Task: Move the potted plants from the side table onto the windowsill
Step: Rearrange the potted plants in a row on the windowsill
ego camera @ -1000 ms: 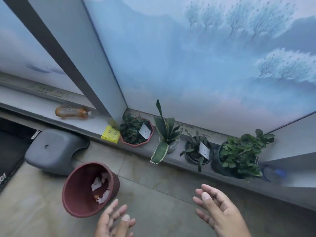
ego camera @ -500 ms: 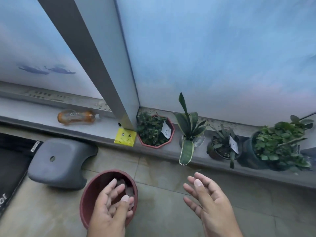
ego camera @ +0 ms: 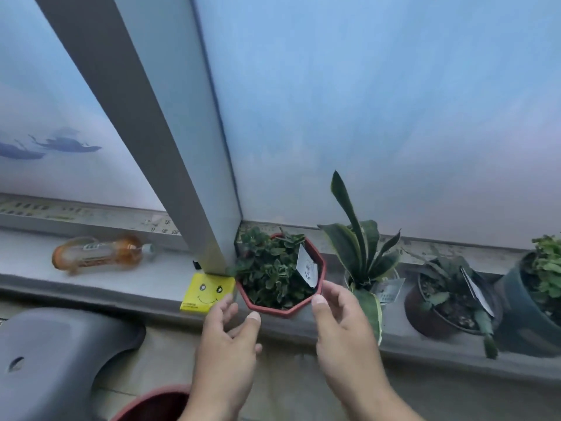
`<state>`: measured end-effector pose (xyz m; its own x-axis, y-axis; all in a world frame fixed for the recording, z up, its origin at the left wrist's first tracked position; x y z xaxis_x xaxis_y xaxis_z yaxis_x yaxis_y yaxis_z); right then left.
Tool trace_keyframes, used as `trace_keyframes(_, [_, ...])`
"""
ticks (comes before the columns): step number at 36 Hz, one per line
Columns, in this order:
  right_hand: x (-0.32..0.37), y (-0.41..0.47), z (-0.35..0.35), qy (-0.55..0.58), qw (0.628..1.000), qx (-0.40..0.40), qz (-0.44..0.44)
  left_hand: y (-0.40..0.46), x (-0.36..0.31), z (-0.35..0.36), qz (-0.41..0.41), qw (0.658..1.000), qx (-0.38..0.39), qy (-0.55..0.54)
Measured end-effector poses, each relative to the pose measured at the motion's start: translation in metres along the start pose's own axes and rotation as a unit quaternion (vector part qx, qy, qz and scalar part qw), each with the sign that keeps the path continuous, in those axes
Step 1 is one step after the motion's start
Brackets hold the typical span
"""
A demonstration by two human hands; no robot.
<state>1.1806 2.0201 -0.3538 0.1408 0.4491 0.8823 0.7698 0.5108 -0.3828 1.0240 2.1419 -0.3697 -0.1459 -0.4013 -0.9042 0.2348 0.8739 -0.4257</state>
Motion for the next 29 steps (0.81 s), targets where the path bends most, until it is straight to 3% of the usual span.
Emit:
trace_keyframes(5, [0.016, 0.035, 0.002, -0.027, 0.999, -0.026, -0.016, 0.038, -0.003, -0.001, 0.045, 0.998, -0.034, 0.025])
trace_keyframes(9, [0.003, 0.061, 0.005, -0.019, 0.999, -0.027, 0.028, 0.063, 0.027, -0.005, 0.003, 0.997, -0.061, 0.045])
trace_keyframes(15, [-0.017, 0.084, 0.013, -0.008, 0.998, -0.015, 0.066, 0.073, 0.045, 0.013, -0.019, 0.998, -0.011, 0.058])
trace_keyframes(23, [-0.015, 0.078, 0.004, 0.020, 0.994, -0.053, 0.094, 0.069, 0.031, 0.017, -0.009, 0.999, 0.002, 0.052])
trace_keyframes(29, [-0.059, 0.080, 0.016, 0.075, 0.986, -0.026, 0.150, 0.082, 0.030, 0.010, -0.006, 1.000, -0.002, 0.023])
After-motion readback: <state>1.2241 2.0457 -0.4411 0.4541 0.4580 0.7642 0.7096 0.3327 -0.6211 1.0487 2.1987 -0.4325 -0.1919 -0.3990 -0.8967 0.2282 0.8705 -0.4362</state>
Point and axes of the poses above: each hand's wrist, its own y-axis towards the middle knuckle, its own z-axis out of the palm, x = y × z, the point moved 9 cm from there along y, towards the middle knuckle, and after that the axes turned 6 degrees about -y, right-handed, at the moved point
